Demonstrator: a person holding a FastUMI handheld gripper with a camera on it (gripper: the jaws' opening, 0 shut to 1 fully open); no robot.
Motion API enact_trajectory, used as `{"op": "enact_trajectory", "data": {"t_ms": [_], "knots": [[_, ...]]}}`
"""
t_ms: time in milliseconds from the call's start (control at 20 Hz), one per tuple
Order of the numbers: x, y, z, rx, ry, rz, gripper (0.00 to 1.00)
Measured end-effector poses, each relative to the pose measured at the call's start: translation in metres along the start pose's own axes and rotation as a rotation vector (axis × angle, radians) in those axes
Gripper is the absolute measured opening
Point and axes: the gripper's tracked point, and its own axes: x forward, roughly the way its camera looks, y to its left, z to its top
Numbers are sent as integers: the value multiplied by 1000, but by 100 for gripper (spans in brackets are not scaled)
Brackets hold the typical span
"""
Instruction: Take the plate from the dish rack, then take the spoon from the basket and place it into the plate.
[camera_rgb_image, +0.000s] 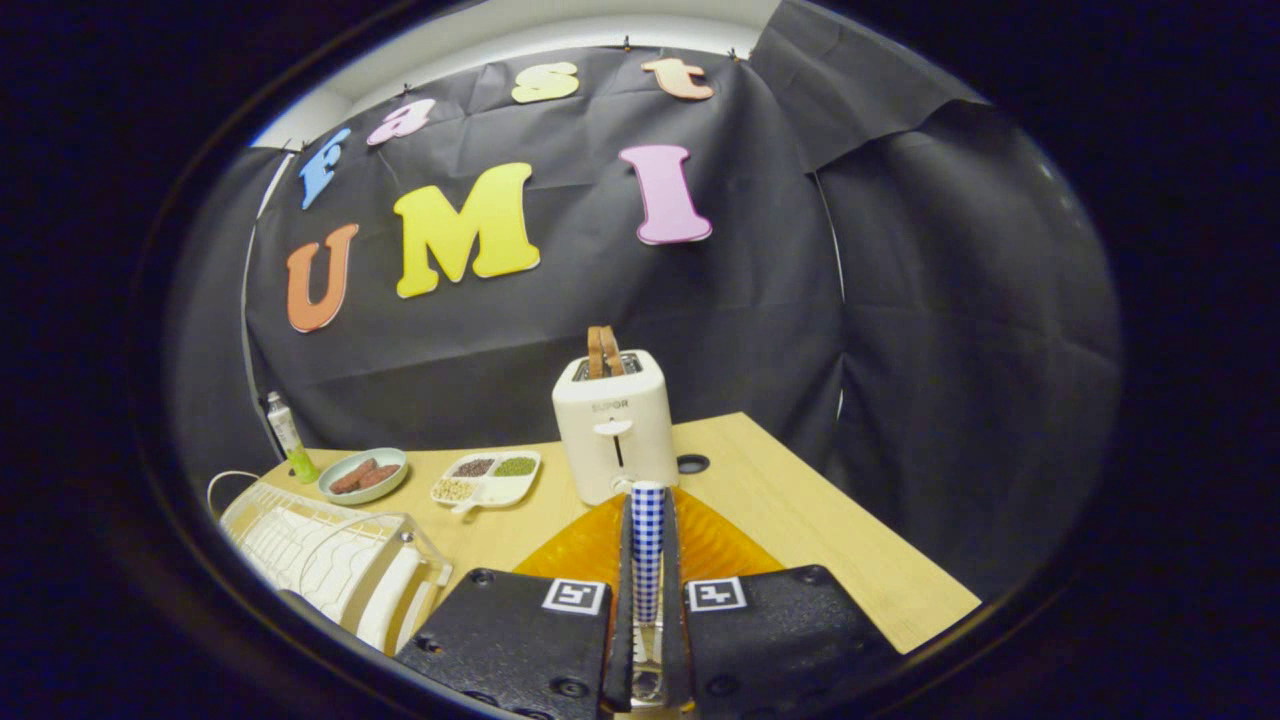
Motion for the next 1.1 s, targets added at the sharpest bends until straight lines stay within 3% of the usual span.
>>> {"op": "enact_trajectory", "data": {"t_ms": [350,650,1100], "knots": [[-61,27,63,-90,-180,8,16],[-154,85,114,-166,-316,51,16],[-304,183,114,-163,-332,163,16]]}}
